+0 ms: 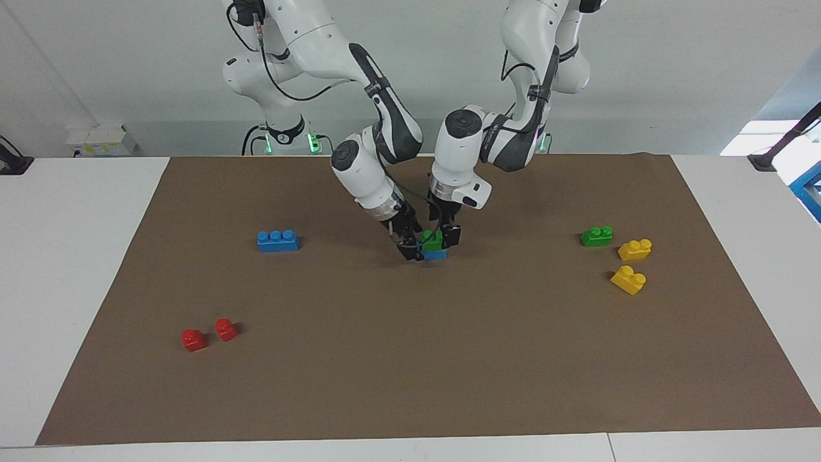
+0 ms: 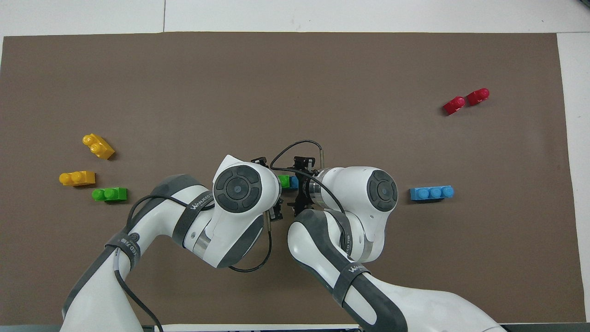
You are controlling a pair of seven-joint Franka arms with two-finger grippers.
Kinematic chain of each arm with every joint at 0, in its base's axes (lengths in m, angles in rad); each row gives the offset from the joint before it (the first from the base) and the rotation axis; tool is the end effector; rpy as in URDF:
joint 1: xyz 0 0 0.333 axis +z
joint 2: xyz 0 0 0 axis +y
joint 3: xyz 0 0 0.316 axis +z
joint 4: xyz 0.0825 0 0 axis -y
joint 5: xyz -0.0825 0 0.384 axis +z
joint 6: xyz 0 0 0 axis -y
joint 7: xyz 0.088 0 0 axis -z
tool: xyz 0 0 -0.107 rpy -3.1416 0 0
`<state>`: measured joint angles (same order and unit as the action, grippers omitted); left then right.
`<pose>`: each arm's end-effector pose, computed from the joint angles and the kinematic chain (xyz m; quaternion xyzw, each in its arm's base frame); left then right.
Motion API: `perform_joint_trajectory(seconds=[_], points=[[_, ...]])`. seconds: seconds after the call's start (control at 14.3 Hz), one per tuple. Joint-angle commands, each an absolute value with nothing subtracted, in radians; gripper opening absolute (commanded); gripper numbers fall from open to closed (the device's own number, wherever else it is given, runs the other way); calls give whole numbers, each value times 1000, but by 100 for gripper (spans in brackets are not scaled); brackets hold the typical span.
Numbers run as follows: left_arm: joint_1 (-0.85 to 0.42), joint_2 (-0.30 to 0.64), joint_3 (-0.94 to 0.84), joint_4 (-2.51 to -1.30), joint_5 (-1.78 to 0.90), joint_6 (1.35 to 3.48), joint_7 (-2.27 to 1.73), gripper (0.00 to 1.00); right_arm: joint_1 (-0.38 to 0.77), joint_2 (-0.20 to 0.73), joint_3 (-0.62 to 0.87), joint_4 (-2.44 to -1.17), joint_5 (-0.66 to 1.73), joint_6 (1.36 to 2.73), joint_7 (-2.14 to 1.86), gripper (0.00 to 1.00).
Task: Remove green block with left arm and hold with right
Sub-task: 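Grasp the green end with the left gripper while the right gripper grasps blue, then pull the green piece with the left gripper while the right gripper pulls blue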
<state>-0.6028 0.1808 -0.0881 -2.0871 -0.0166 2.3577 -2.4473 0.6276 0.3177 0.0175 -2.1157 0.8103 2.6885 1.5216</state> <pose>0.4495 -0.3706 0.3475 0.6327 0.7730 -0.0139 0.0452 0.4889 0.3383 0.2815 -0.6846 0.6856 0.1388 0.2050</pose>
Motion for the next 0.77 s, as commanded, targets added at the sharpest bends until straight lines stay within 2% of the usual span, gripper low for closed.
perform_joint_trajectory(seconds=[0.0, 0.56, 0.7], points=[[-623, 173, -74, -2111, -15, 2384, -2467, 100, 626, 333, 18, -2103, 847, 2703, 1470, 88], [-626, 172, -74, -2111, -15, 2387, -2470, 100, 601, 337, 18, -2114, 850, 2704, 1419, 88], [-626, 172, -74, -2111, -15, 2388, -2471, 100, 601, 337, 18, -2114, 851, 2704, 1419, 78]])
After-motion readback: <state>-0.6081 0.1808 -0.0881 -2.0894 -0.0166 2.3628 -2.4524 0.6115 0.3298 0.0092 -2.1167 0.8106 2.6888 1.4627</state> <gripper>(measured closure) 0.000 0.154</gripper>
